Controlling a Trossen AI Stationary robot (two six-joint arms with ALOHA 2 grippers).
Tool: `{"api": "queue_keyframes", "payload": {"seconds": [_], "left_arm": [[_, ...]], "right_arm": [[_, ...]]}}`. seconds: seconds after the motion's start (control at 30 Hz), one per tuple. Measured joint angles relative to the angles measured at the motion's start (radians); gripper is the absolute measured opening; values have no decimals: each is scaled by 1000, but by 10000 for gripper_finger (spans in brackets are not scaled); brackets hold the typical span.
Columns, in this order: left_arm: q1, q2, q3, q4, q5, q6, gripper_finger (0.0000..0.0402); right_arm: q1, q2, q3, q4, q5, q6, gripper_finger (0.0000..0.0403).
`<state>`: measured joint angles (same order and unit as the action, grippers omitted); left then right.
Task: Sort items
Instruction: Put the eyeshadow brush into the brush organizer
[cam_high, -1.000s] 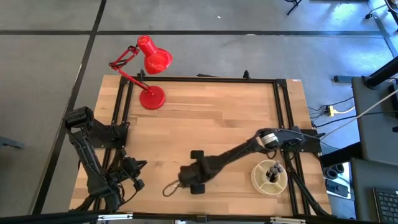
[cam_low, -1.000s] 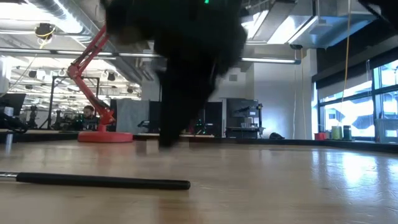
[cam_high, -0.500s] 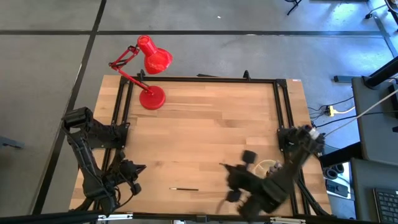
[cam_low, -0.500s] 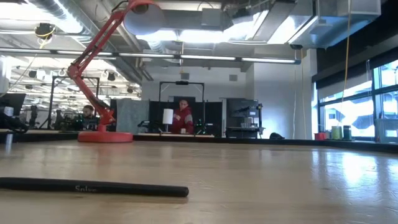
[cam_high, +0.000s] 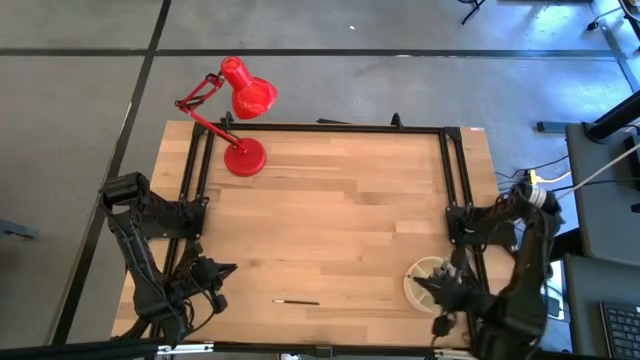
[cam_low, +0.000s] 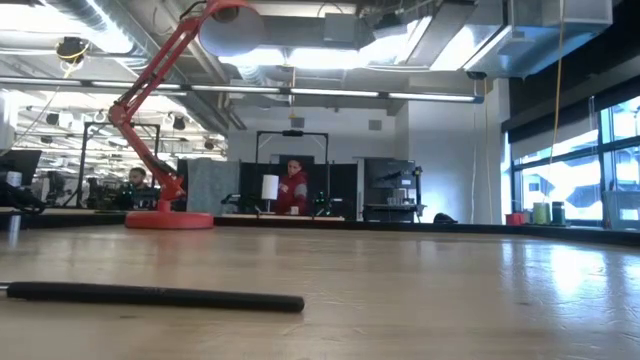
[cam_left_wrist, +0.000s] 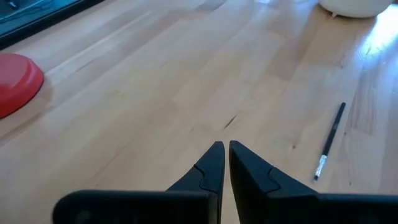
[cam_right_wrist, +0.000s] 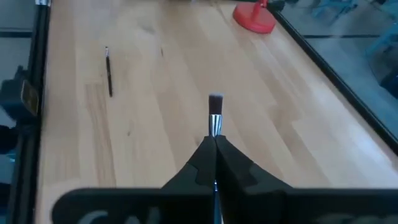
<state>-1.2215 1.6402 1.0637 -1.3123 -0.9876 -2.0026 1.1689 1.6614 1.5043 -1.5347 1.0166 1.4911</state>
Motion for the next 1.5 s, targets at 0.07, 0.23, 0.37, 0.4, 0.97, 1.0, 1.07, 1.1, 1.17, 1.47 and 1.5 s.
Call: {"api": "queue_keyframes", "payload": {"seconds": [0.07,0.23,0.37,0.4,0.97,1.0,1.07,1.1,1.17,1.47,1.5], "left_arm": [[0,0,0,-4,0,0,20],[0,0,0,-5,-6,0,20],[2,0,0,-4,-12,0,20],[2,0,0,-4,-14,0,20],[7,0,0,3,-9,0,20],[7,0,0,3,-10,0,20],[7,0,0,3,-13,0,20],[7,0,0,3,-13,0,20],[9,0,0,3,-17,0,20],[54,0,0,9,-47,4,20],[58,0,0,12,-42,14,20]], "right_arm": [[40,-31,-75,15,6,44,2],[90,-90,-235,168,88,64,1],[90,-104,-310,260,107,27,1],[90,-104,-319,263,105,26,2],[88,-107,-338,251,14,51,75],[78,-107,-330,251,24,51,75],[51,-107,-308,255,46,45,73],[24,-107,-295,263,48,35,72],[-47,-107,-275,305,3,-15,70],[-416,-73,-269,888,-520,-658,92],[-448,-55,-269,938,-578,-721,97]]}}
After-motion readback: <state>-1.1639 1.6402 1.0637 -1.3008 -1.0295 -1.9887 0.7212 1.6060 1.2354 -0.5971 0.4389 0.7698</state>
